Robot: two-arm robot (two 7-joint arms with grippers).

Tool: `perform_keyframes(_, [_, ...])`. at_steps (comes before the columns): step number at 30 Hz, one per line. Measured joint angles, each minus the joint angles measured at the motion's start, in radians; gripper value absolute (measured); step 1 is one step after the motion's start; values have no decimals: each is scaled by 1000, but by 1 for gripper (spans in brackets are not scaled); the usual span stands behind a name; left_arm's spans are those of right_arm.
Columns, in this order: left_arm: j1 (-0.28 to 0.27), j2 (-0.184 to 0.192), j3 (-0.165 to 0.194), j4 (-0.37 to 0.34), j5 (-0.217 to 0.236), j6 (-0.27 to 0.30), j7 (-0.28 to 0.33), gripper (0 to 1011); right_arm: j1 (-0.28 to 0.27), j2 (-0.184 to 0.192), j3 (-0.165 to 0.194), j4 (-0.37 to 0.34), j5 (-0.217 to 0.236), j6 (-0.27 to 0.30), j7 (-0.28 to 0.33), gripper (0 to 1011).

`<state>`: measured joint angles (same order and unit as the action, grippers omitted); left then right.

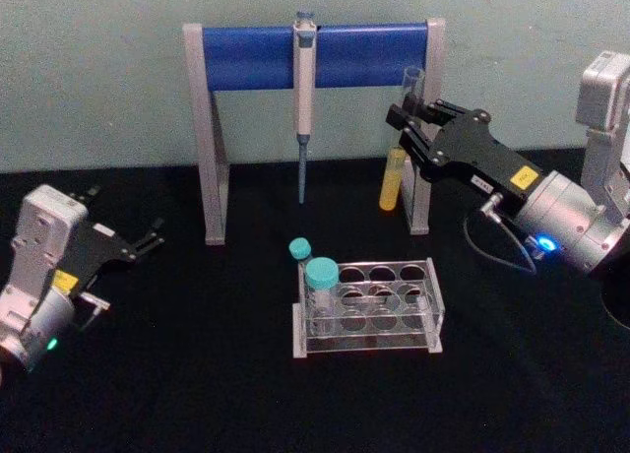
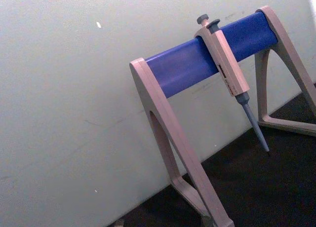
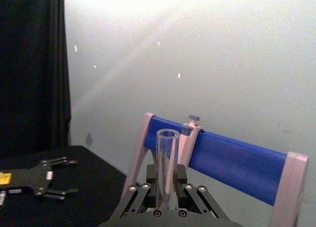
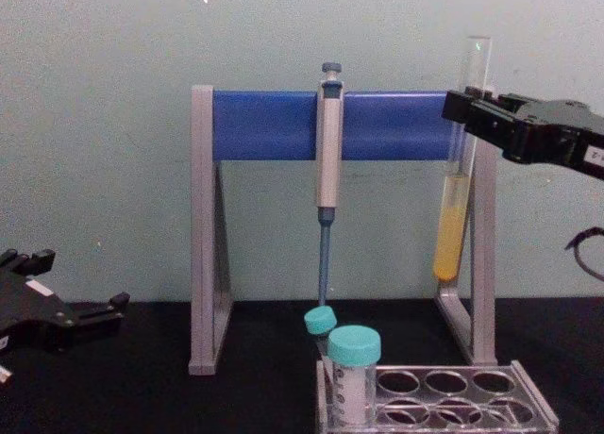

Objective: Pick up the test tube from the test tube rack, shake it, then place it back into the test tube rack.

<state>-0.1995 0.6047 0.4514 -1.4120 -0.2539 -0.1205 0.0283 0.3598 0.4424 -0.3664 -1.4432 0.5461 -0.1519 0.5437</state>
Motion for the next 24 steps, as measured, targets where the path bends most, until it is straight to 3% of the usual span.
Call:
perform_keyframes(11, [0,0,0,0,0,0,0,1001,1,-22,11,15,-40,-17,-14,230])
perform_keyframes(24, [0,0,0,0,0,0,0,1002,3,-35,16,20,-48,-26,8,230])
